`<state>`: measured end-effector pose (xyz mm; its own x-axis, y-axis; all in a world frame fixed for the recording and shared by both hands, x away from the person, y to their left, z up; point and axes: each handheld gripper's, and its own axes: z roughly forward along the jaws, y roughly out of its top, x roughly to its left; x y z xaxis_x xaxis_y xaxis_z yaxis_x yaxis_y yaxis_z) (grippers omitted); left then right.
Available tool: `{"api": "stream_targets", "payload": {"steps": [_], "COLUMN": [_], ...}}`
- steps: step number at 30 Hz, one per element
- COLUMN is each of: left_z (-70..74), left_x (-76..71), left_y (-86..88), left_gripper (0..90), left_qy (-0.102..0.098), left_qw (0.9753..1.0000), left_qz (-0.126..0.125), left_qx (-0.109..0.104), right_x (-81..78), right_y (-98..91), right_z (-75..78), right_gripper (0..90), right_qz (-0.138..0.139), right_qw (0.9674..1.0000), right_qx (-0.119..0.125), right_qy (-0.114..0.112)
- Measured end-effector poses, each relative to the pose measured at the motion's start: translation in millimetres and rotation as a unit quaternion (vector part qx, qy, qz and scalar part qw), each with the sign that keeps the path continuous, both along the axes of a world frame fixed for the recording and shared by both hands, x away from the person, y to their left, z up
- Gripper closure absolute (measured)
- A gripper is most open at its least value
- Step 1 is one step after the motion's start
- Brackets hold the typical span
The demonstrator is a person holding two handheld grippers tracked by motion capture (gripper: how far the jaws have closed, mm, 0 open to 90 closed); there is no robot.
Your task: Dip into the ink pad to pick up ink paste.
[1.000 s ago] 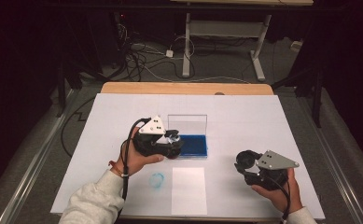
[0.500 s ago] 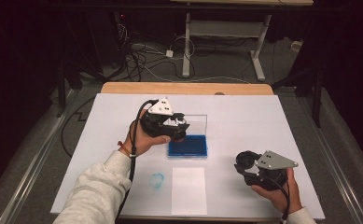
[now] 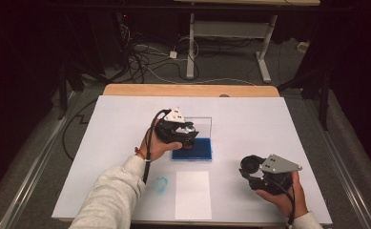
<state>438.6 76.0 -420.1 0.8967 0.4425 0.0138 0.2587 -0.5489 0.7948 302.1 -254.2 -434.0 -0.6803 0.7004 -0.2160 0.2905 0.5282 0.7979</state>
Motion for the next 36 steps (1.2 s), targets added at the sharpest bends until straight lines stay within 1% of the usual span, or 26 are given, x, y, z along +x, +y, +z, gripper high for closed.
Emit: {"api": "stream_targets", "payload": {"steps": [1,3,5,8,9,11,12,14,15,17,18,20,22,26,30,33,36], "left_z": [-3.8,-8.9,-10.9,-12.2,-12.9,-14.8,-15.9,-17.9,-19.0,-21.3,-22.4,-24.4,-26.2,-28.4,-30.0,-29.8,-27.7], "left_x": [0.5,0.9,0.9,-0.2,-0.5,-1.7,-2.1,-3.5,-4.2,-5.3,-5.5,-5.3,-5.0,-5.9,-6.8,-8.5,-10.2], "left_y": [-0.2,1.1,2.8,4.5,5.0,5.4,5.8,6.5,6.8,8.5,9.2,11.4,13.2,14.6,20.0,23.6,23.9], "left_gripper": [55.2,55.2,55.2,55.1,55.2,55.1,55.1,55.1,55.1,55.1,55.1,55.1,55.1,55.1,55.1,55.1,55.1], "left_qy": [0.002,0.003,0.004,0.002,0.003,0.001,0.002,-0.002,-0.004,-0.005,-0.007,-0.004,-0.001,-0.001,0.008,0.011,0.008], "left_qw": [1.0,1.0,1.0,0.9999,0.9998,0.9998,0.9998,0.9999,0.9999,0.9997,0.9997,0.9995,0.9994,0.9991,0.9986,0.9986,0.9992], "left_qz": [0.003,0.004,0.004,0.005,0.003,0.004,0.001,0.006,0.005,0.009,0.011,0.013,0.007,0.008,0.011,0.01,0.008], "left_qx": [0.003,-0.002,-0.004,-0.015,-0.017,-0.018,-0.018,-0.015,-0.014,-0.021,-0.02,-0.028,-0.035,-0.042,-0.052,-0.051,-0.038], "right_x": [0.0,0.3,0.3,0.5,0.7,2.2,2.7,3.3,3.3,3.0,2.8,3.1,2.9,2.5,2.7,2.9,3.4], "right_y": [0.3,0.8,1.3,1.7,1.3,-0.3,-0.8,-1.4,-1.5,-0.6,0.1,0.7,1.0,0.9,0.6,0.3,0.8], "right_z": [-0.4,-0.9,-1.5,-2.3,-2.6,-3.4,-3.7,-4.2,-4.1,-4.6,-5.1,-6.0,-6.2,-5.8,-6.1,-6.0,-6.8], "right_gripper": [39.0,39.0,39.0,39.0,39.0,39.0,39.0,39.0,39.0,39.0,39.0,39.0,39.0,39.0,39.0,39.0,39.0], "right_qz": [0.0,0.004,0.005,0.008,0.01,0.01,0.009,0.007,0.008,0.01,0.009,0.014,0.014,0.013,0.017,0.017,0.015], "right_qw": [1.0,1.0,1.0,0.9999,0.9999,0.9999,0.9999,0.9999,0.9999,0.9999,0.9999,0.9998,0.9998,0.9998,0.9997,0.9997,0.9997], "right_qx": [-0.001,-0.006,-0.006,-0.009,-0.006,0.002,0.002,0.004,0.002,-0.001,-0.003,-0.009,-0.008,-0.009,-0.011,-0.01,-0.014], "right_qy": [0.001,-0.001,0.001,0.004,0.007,0.013,0.013,0.014,0.014,0.013,0.014,0.014,0.014,0.015,0.014,0.014,0.015]}}
